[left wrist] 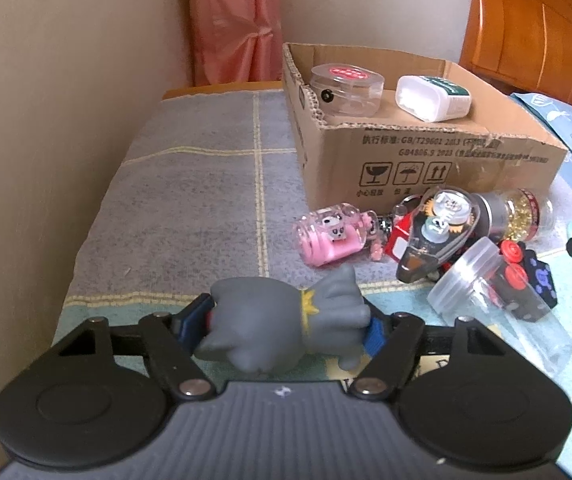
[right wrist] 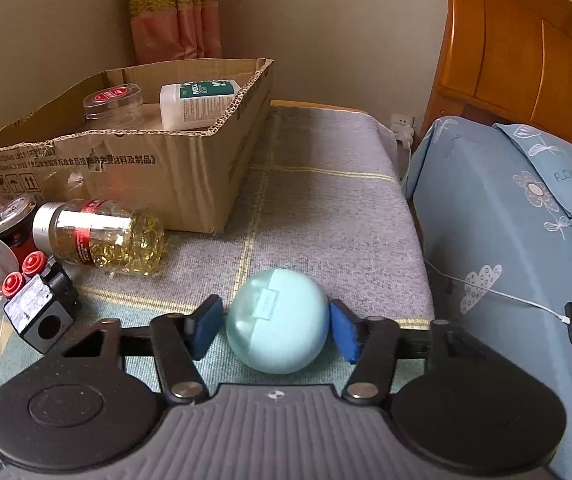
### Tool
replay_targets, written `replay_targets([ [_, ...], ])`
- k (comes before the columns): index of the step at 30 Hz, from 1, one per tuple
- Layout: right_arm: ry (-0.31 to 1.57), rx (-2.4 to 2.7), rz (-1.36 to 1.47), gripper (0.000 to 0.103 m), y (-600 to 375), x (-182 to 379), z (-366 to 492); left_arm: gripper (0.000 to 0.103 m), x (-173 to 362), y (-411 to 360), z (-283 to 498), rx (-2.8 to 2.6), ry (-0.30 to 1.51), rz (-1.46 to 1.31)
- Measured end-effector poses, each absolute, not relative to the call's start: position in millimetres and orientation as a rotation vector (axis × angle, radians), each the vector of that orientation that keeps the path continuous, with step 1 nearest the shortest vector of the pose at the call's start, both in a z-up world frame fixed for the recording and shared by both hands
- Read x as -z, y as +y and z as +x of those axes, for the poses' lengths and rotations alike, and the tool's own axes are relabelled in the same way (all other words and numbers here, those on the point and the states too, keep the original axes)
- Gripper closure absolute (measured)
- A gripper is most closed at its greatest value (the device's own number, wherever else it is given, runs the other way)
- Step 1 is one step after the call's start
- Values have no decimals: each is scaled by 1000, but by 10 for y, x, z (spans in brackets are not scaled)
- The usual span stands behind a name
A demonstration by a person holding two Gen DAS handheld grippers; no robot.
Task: Organize rigid objects
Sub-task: 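Grasp the grey toy figure with the left tool while the right tool grasps the blue egg case, then carry the grey toy and blue egg case into the box and release both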
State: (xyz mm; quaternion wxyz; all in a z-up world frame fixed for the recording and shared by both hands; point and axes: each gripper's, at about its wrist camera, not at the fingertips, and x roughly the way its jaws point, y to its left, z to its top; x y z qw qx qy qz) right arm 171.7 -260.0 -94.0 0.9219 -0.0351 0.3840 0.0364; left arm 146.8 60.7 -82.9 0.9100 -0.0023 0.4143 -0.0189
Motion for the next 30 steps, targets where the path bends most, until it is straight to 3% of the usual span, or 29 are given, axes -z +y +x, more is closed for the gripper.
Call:
replay_targets([
  [11, 805, -116, -98, 44, -2602, 814, 1600, 30, 581, 554, 1338, 134, 866, 65],
  [30, 748, -317, -148, 44, -2410, 128, 1332, 30, 5, 360, 1226, 294, 827, 119],
])
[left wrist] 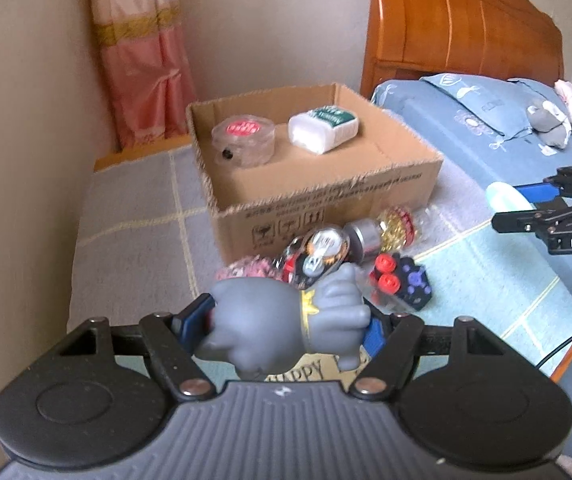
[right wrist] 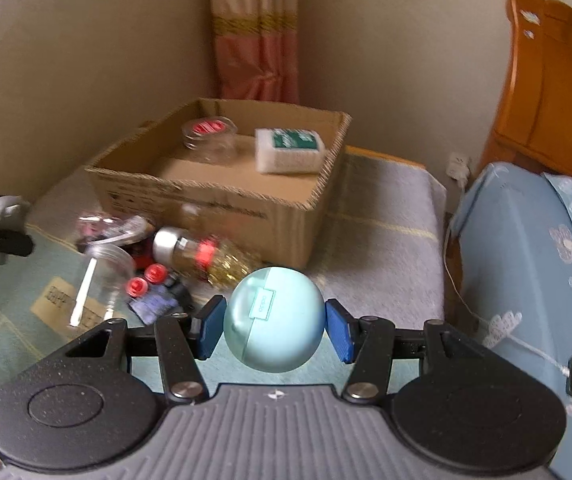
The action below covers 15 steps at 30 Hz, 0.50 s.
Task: Organize rigid objects
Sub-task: 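Carry the grey toy and blue egg case into the box and release both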
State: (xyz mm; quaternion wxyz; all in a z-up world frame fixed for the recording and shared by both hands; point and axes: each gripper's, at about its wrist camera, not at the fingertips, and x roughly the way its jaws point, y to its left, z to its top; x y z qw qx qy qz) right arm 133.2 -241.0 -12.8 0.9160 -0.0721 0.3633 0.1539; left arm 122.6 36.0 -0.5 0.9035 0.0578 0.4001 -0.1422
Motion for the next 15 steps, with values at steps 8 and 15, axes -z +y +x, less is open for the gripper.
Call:
replay_targets([
  [8, 687, -378, -190, 44, -2203, -127, 1469, 30, -164, 223, 1453, 316, 774, 145],
  [15, 648, -395, -197, 44, -2066, -278, 1736, 30, -191, 61, 1846, 333, 760, 152],
])
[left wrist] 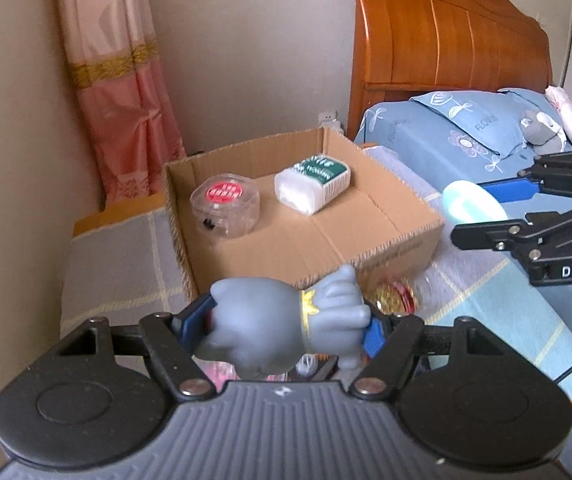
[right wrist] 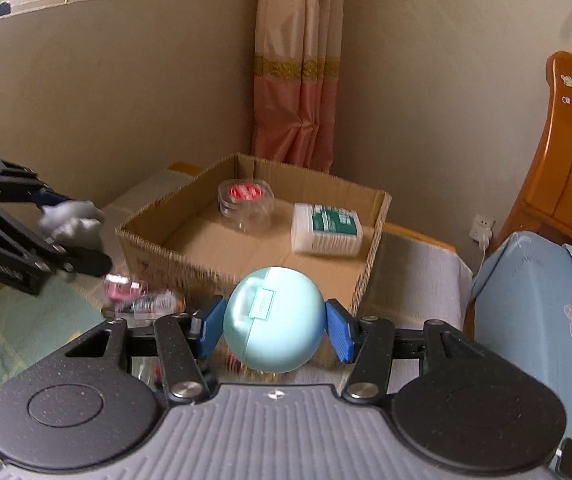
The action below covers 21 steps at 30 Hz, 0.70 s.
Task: Organize rigid objects
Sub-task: 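Carry the grey toy and blue egg case into the box and release both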
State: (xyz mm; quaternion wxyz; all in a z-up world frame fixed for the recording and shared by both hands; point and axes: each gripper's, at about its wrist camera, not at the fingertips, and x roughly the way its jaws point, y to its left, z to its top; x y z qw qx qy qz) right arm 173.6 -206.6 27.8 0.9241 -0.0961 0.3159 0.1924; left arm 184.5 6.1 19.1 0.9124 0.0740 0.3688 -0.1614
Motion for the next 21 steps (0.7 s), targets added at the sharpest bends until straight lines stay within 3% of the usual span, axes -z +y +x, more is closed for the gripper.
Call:
replay_targets([
  [21, 735, -360, -191, 44, -1948, 12, 2661, 30, -60, -43, 2562, 320, 790, 160],
])
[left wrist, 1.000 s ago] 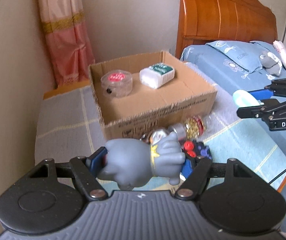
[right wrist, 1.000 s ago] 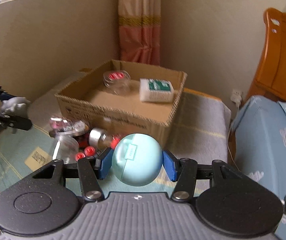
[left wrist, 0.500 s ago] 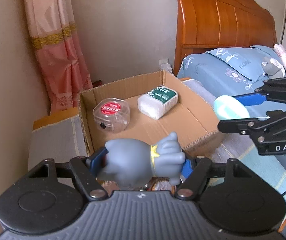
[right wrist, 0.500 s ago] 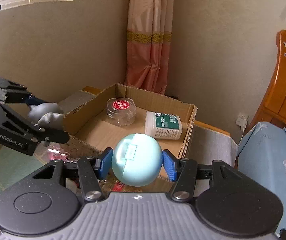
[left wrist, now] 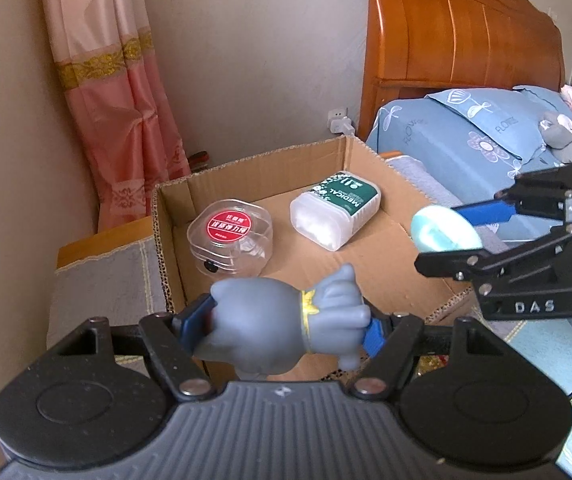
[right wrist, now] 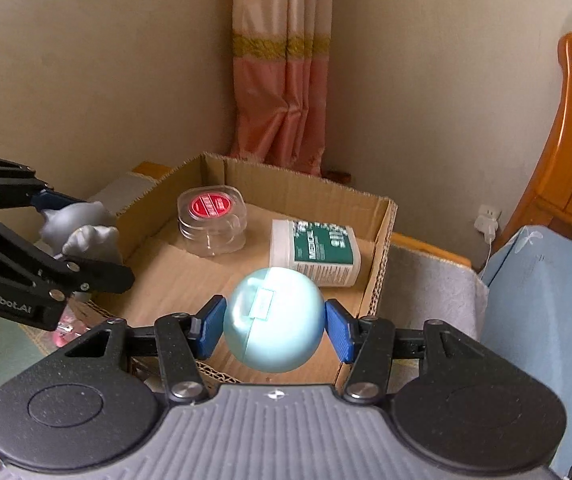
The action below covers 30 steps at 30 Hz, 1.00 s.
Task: Organize rigid objects
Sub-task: 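Carry the grey toy and blue egg case into the box and release both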
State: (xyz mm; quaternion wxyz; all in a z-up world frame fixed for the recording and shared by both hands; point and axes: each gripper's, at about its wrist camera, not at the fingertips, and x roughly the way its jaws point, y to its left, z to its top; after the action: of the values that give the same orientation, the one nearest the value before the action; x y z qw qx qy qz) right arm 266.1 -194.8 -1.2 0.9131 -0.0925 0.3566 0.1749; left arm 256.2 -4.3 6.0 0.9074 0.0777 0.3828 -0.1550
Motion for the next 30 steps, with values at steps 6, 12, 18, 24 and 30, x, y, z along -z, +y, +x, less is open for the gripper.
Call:
replay_targets([
  [6, 731, -366, -204, 26, -1912, 31, 2612, 30, -23, -34, 2605, 323, 797, 162],
  [12, 709, -359, -197, 8, -1899, -78, 2475, 30, -5, -7, 2623, 317, 804, 164],
  [18, 721, -347, -187, 0, -1879, -166, 2282, 30, -28, -11, 2655, 311, 807, 174],
  [24, 749, -318, -165, 0, -1860, -169, 2053, 28, -52, -13, 2690, 297, 805, 170],
  [30, 737, -271, -176, 0, -1863, -127, 1769, 4, -126, 36, 2509, 260, 758, 149],
])
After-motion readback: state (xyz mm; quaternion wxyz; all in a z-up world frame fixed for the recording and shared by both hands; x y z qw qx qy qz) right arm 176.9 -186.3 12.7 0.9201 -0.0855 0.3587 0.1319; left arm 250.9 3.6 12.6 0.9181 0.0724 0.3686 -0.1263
